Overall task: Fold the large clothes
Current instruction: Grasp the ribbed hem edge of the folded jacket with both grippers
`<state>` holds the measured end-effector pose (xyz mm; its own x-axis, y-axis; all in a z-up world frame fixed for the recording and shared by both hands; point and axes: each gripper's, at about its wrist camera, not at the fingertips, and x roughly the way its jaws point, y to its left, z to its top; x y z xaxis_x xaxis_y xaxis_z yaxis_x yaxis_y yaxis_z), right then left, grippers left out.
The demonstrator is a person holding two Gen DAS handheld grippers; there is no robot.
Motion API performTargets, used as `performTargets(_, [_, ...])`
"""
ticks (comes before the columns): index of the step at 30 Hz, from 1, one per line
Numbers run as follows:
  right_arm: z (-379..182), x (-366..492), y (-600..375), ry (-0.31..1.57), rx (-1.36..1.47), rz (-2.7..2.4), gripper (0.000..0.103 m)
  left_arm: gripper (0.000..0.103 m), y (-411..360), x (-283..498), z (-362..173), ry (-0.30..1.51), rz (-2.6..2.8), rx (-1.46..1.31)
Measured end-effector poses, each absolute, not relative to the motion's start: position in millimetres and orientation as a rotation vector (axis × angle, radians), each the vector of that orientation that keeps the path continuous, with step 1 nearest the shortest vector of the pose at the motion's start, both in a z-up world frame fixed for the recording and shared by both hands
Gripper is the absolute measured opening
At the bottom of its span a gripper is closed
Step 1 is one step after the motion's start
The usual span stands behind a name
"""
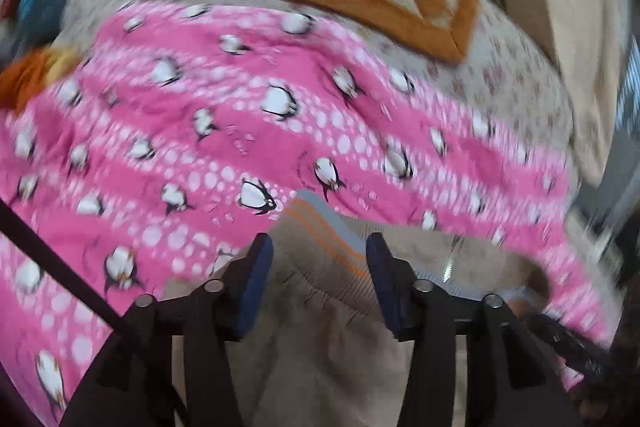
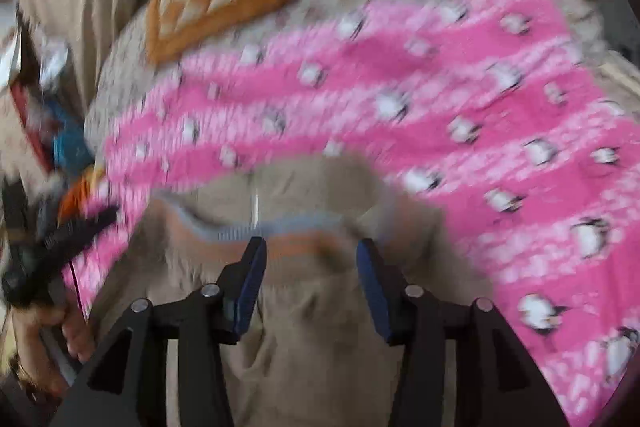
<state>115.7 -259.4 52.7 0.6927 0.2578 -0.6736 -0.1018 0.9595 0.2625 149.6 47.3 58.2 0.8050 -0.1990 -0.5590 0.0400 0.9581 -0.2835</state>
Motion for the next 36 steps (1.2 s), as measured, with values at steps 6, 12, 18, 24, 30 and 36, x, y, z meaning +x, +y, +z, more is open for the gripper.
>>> performTargets(6, [-10,171,-320,0.952,0.429,0.065,0.023,0.031,84,200,-20,0.961,0.019,-0.311])
performTargets(12, [-32,182,-346,0.976,0.578,0.064,0.0,0.031,93,200,-23,0.946,0.016,-0.362])
performTargets(18, [17,148,-337,0.863,0.485,0.056,0.006,0.031,100,172,2,0.847,0.055,-0.383])
performTargets(24, [90,67,-276,0.668,0.147,0.11,0.052,0.032,61,96,68,0.662,-0.111,-0.327])
performTargets(30, [23,63,-215,0.942,-0.019,0.139,0.06,0.035,8,93,1,0.947,-0.134,-0.164])
performTargets(36, [16,56,-219,0.928,-0.012,0.112,0.062,0.038,1,77,5,0.85,-0.11,-0.103])
